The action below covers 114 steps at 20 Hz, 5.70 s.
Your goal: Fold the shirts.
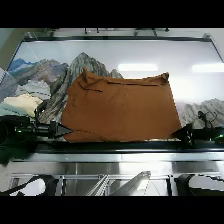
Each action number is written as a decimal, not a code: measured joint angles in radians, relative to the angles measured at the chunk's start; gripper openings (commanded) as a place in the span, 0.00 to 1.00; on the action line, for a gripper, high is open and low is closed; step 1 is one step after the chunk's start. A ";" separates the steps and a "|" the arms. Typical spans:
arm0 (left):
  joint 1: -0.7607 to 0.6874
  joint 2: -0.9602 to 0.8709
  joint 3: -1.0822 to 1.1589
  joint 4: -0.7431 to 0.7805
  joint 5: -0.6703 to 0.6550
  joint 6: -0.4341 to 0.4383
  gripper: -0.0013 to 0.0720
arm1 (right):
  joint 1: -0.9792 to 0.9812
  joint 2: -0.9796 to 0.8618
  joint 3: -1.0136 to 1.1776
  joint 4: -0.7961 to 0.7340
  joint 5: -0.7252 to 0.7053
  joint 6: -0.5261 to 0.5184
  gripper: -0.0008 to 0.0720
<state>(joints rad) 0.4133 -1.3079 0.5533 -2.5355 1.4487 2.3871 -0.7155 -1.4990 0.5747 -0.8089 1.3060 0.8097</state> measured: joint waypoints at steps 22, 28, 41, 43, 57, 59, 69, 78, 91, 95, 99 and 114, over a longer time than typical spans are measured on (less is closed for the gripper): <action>0.217 0.490 1.202 -0.462 0.303 -0.089 0.06 | -0.129 1.205 0.410 1.086 -0.286 -0.419 0.03; 0.086 0.325 1.292 -0.429 0.272 -0.179 0.06 | -0.151 1.087 0.497 0.937 -0.259 -0.320 0.03; -0.175 -0.344 1.077 -0.192 0.072 -0.097 0.06 | 0.186 0.186 0.355 0.893 -0.194 -0.381 0.03; -0.176 -0.442 1.129 -0.190 0.063 -0.101 0.06 | 0.215 0.035 0.414 0.930 -0.201 -0.399 0.03; -0.140 -0.713 1.100 -0.113 0.157 -0.254 0.05 | 0.207 -0.207 0.495 0.568 -0.156 -0.286 0.03; -0.129 -0.716 1.024 -0.084 0.155 -0.267 0.05 | 0.196 -0.208 0.477 0.517 -0.160 -0.274 0.03; -0.114 -0.717 0.877 -0.048 0.122 -0.285 0.14 | 0.181 -0.217 0.387 0.436 -0.177 -0.217 0.38; -0.082 -0.580 0.820 -0.048 0.238 -0.293 0.45 | 0.050 -0.049 0.371 0.175 -0.025 0.003 0.67; 0.228 -0.021 0.116 -0.022 0.172 -0.241 0.45 | -0.003 -0.027 0.129 -0.031 0.044 0.037 0.37; 0.270 0.139 -0.047 0.051 0.108 -0.298 0.45 | 0.078 -0.035 0.109 -0.044 0.020 -0.003 0.03; 0.278 0.266 -0.192 0.122 0.041 -0.375 0.93 | 0.116 -0.036 0.106 -0.027 0.007 -0.027 0.03; -0.002 0.279 -0.251 0.231 -0.209 -0.573 0.86 | 0.129 -0.037 0.104 0.051 0.000 -0.063 0.03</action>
<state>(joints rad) 0.4114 -1.0290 0.3027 -2.3043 1.2396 1.8137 -0.5861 -1.5364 0.6788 -0.7582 1.3056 0.7471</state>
